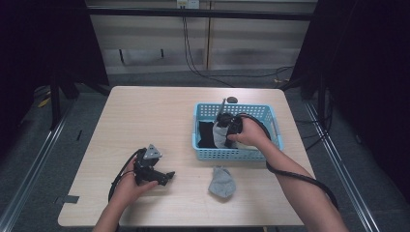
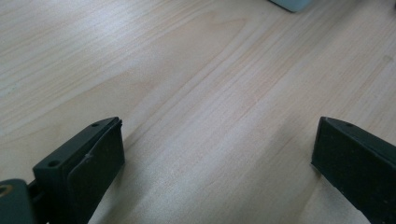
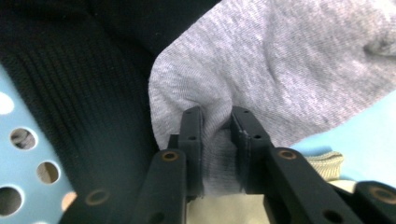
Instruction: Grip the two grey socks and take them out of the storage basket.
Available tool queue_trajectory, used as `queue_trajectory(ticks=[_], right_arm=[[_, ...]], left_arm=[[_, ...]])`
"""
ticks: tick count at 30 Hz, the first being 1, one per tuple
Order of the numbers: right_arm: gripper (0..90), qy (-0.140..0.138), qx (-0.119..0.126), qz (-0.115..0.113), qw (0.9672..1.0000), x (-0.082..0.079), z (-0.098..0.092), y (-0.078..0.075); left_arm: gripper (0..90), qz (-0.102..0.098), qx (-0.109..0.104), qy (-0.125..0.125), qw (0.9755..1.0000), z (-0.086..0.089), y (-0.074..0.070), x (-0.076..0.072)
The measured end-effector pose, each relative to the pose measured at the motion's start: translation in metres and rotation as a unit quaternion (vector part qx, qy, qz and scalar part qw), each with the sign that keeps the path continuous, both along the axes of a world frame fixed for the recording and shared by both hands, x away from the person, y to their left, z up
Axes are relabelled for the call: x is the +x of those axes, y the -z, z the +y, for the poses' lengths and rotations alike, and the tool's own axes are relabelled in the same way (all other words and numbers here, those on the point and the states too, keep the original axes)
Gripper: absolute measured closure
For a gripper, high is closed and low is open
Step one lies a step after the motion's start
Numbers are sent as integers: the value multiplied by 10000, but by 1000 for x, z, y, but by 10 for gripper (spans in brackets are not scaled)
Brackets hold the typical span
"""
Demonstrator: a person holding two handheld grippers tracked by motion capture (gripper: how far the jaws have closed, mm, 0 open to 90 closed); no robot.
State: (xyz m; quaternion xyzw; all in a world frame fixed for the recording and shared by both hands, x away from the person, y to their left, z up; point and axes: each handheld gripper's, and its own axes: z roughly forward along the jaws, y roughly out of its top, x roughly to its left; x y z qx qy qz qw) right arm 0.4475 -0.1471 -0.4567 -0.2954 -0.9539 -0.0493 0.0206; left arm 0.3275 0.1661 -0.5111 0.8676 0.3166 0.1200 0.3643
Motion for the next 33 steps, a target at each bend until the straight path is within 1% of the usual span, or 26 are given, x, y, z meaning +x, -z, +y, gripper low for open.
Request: queue_trajectory(ticks=[1, 4, 7, 8, 10, 11, 12, 13, 16, 17, 18, 20, 21, 24, 25, 26, 27, 28, 29, 30, 31, 33], right_arm=[[772, -34, -15, 9, 10000, 0, 0, -1], [782, -22, -6, 28, 10000, 0, 0, -3], [793, -47, 21, -3, 10000, 0, -1, -10], [793, -47, 21, -3, 10000, 0, -1, -10], [795, -70, 22, -13, 10000, 0, -2, -14], [800, -61, 63, -30, 10000, 0, -5, -20], [800, -61, 63, -30, 10000, 0, -5, -20], [817, -57, 62, -32, 10000, 0, -7, -24], [824, -59, 97, -22, 9999, 0, -10, -28], [826, -49, 94, -9, 9999, 0, -12, -32], [827, -10, 118, -15, 9999, -1, -12, -34], [827, -36, 128, -11, 9999, -1, -14, -36], [830, -35, 139, -30, 9999, -2, -15, -40], [833, -41, 127, -51, 9999, -2, -17, -44], [834, -21, 147, -71, 9999, -3, -18, -46], [835, -78, 125, -92, 9998, -3, -19, -48], [837, -67, 163, -83, 9998, -5, -19, -52], [837, -67, 163, -83, 9998, -5, -19, -52], [839, -84, 125, -82, 9999, -5, -20, -56], [839, -98, 146, -87, 9998, -6, -20, -58], [840, -146, 99, -129, 9998, -6, -21, -60], [841, -134, 121, -141, 9997, -6, -22, -65]], left_arm=[[18, -7, -3, 2, 10000, 0, 0, 0], [18, -8, -1, 4, 10000, 0, 0, 0], [18, -13, 5, 5, 10000, 0, 0, 0], [18, -13, 5, 5, 10000, 0, 0, 0], [18, 12, -26, -7, 10000, 0, 0, 0], [18, 13, -26, -8, 10000, 0, 0, 0], [18, -3, -9, 1, 10000, 0, 0, 0], [18, -7, -3, 4, 10000, 0, 0, 0], [18, -12, 6, 5, 10000, 0, 0, 0], [18, -10, 1, 5, 10000, 0, 0, 0], [18, -3, -12, 1, 10000, 0, 0, 0], [18, 9, -36, -6, 10000, 0, 0, 0], [18, 9, -36, -7, 10000, 0, 0, 0], [18, -8, -20, -3, 10000, 0, 0, 0], [18, 21, -24, 0, 10000, 0, 0, 0], [18, -20, -8, 0, 10000, 0, 0, 0], [18, 18, -26, -1, 10000, 0, 0, 0], [18, 16, -24, 1, 10000, 0, 0, 0], [18, 19, -22, -1, 10000, 0, 0, 0], [18, 20, -27, -4, 10000, 0, 0, 0], [18, 19, -24, -2, 10000, 0, 0, 0], [18, 20, -29, -4, 10000, 0, 0, 0]])
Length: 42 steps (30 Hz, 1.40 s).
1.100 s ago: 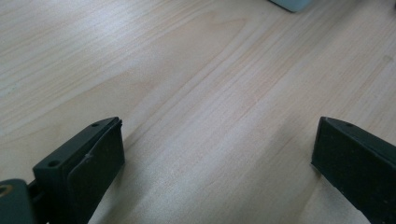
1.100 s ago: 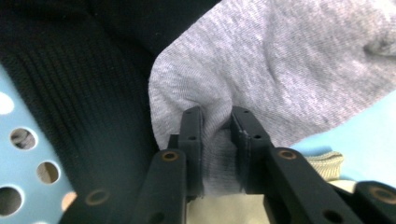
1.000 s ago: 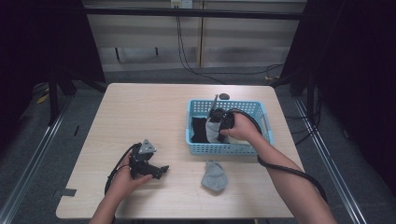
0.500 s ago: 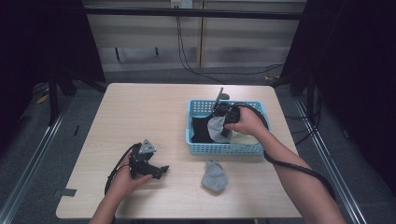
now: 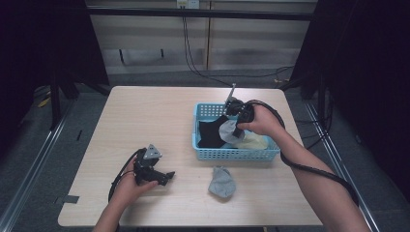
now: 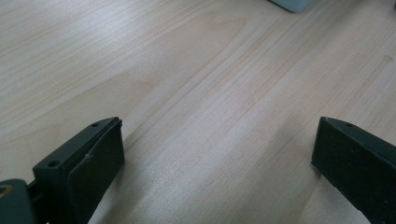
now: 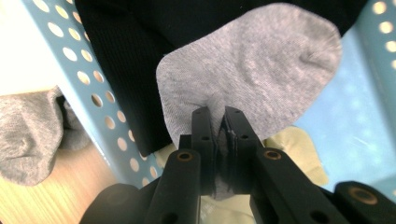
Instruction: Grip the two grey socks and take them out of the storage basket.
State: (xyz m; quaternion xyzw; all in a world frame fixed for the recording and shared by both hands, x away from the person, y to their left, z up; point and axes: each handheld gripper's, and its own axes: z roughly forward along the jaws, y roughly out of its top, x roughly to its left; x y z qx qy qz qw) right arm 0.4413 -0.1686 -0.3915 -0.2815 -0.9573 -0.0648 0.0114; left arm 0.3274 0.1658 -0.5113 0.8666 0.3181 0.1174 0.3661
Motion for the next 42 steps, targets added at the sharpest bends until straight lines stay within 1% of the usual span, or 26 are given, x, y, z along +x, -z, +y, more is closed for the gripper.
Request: queue_trajectory(ticks=[1, 2, 3, 4, 7, 10, 11, 12, 13, 14, 16, 17, 18, 21, 22, 23, 25, 26, 31, 34, 35, 36, 37, 38, 41, 42], right_arm=[[841, 0, 0, 0, 10000, 0, 0, 0], [842, 12, 47, -36, 10000, -1, -1, -5], [842, 12, 47, -36, 10000, -1, -1, -5], [843, 10, 45, -57, 10000, -1, -2, -9], [844, 0, 80, -37, 10000, -2, -4, -13], [844, 17, 149, -58, 9999, -4, -8, -23], [844, 17, 149, -58, 9999, -4, -8, -23], [844, -8, 117, -78, 9999, -5, -9, -28], [844, -8, 117, -78, 9999, -5, -9, -28], [844, -20, 152, -103, 9998, -6, -10, -30], [844, -45, 146, -129, 9998, -8, -11, -38], [844, -45, 146, -129, 9998, -8, -11, -38], [844, -59, 175, -189, 9997, -10, -12, -44], [845, -70, 175, -208, 9996, -11, -12, -48], [844, -112, 173, -214, 9996, -13, -12, -52], [844, -138, 161, -242, 9995, -13, -12, -54], [844, -162, 154, -236, 9995, -15, -11, -55], [844, -216, 150, -251, 9993, -17, -11, -58], [844, -291, 146, -277, 9991, -22, -9, -65], [844, -375, 165, -304, 9987, -29, -8, -76], [844, -375, 165, -304, 9987, -29, -8, -76], [844, -386, 192, -307, 9986, -33, -8, -81], [844, -386, 192, -307, 9986, -33, -8, -81], [844, -448, 180, -327, 9983, -37, -8, -86], [844, -472, 186, -357, 9981, -41, -8, -89], [844, -506, 215, -395, 9977, -45, -7, -93]], left_arm=[[18, 0, 0, 0, 10000, 0, 0, 0], [18, 3, 8, -3, 10000, 0, 0, 0], [18, 3, 8, -3, 10000, 0, 0, 0], [18, -2, 6, 3, 10000, 0, 0, 0], [17, 2, 8, -2, 10000, 0, 0, 0], [18, -2, 2, -1, 10000, 0, 0, 0], [18, 16, 23, 9, 10000, 0, 0, 0], [18, 13, 15, 8, 10000, 0, 0, 0], [18, 13, 15, 8, 10000, 0, 0, 0], [18, 13, 14, 10, 10000, 0, 0, 0], [17, 12, 16, 8, 10000, 0, 0, 0], [18, 12, 16, 8, 10000, 0, 0, 0], [18, 0, 37, 10, 10000, 0, -1, 0], [17, 15, 23, 8, 10000, 0, 0, 0], [17, -9, 48, 12, 10000, 0, -1, 0], [17, 15, 22, 7, 10000, 0, 0, 0], [17, 16, 22, 7, 10000, 0, 0, 0], [17, -9, 48, 11, 10000, 0, -1, 0], [18, 15, 24, 8, 10000, 0, 0, 0], [17, -1, 44, 15, 10000, 0, -1, 0], [17, -1, 44, 15, 10000, 0, -1, 0], [18, 0, 43, 15, 10000, 0, -1, 0], [17, 0, 43, 15, 10000, 0, -1, 0], [17, 14, 31, 14, 10000, 0, 0, 0], [17, 15, 28, 11, 10000, 0, 0, 0], [17, -2, 44, 15, 10000, 0, -1, 0]])
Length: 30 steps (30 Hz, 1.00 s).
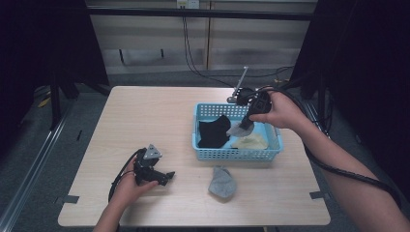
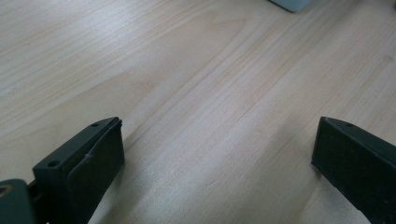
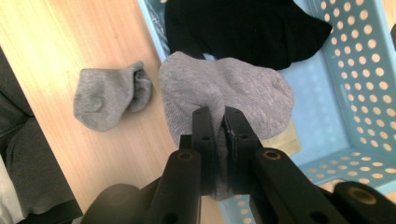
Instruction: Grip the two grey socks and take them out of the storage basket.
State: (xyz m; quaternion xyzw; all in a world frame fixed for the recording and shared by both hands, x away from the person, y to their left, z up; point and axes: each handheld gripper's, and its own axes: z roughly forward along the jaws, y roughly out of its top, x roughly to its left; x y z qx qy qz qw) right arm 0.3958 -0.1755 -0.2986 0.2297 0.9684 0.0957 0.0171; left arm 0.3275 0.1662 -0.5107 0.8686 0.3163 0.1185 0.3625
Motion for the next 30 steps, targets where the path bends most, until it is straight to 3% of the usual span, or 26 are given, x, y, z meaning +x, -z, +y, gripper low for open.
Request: queue_trajectory(ticks=[16, 23, 24, 26, 30], right_arm=[[844, -443, 163, -62, 9989, -33, 12, -23], [843, -892, 370, -61, 9953, -57, 29, -26], [843, -1043, 420, -23, 9937, -65, 34, -28], [843, -1071, 447, -13, 9932, -68, 36, -28], [843, -1322, 600, 92, 9894, -84, 47, -25]], left_arm=[[17, 1, 1, 1, 10000, 0, 0, 0], [18, 4, 1, 2, 10000, 0, 0, 0], [17, 13, -22, -1, 10000, 0, 0, 0], [17, -10, 10, 0, 10000, 0, 0, 0], [17, -20, -10, -12, 10000, 0, 0, 0]])
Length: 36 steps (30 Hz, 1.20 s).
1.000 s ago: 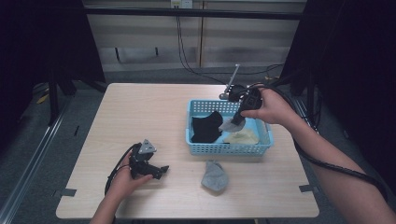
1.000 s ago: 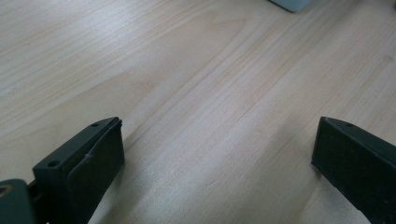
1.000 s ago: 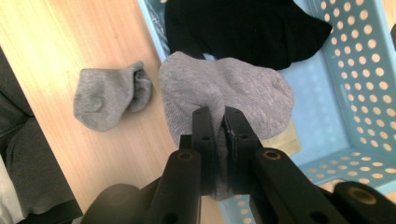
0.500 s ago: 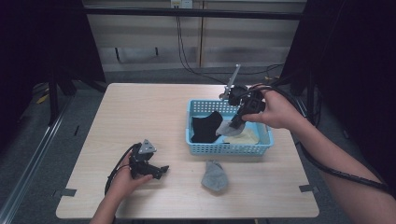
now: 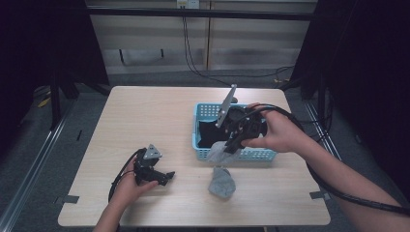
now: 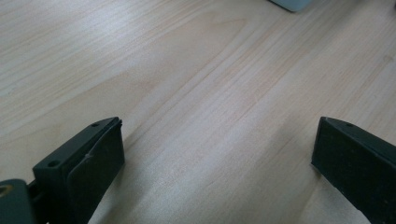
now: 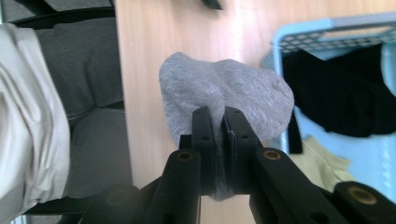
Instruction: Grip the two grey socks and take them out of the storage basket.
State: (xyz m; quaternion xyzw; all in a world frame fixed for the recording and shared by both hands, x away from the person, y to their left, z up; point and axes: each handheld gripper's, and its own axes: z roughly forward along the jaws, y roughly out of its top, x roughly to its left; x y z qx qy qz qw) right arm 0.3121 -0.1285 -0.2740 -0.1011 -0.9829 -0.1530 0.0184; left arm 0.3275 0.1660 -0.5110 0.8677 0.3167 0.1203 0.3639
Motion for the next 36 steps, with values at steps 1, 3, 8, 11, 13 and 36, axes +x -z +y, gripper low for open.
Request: queue_trajectory(ticks=[1, 3, 8, 11, 13, 36], right_arm=[[843, 0, 0, 0, 10000, 0, 0, 0], [842, -79, 37, 82, 9999, -3, 3, 6], [841, -134, -115, 284, 9994, -6, 11, 39], [840, -179, -177, 393, 9989, -5, 15, 54], [840, -208, -155, 426, 9988, -5, 16, 58], [813, -236, -406, 741, 9961, -3, 25, 122]], left_arm=[[17, 0, 0, 0, 10000, 0, 0, 0], [17, -9, 10, 4, 10000, 0, 0, 0], [17, -6, 6, 3, 10000, 0, 0, 0], [17, 28, -33, -15, 10000, 0, 0, 0], [17, 15, -21, -10, 10000, 0, 0, 0], [17, 1, 41, 23, 10000, 0, 0, 0]])
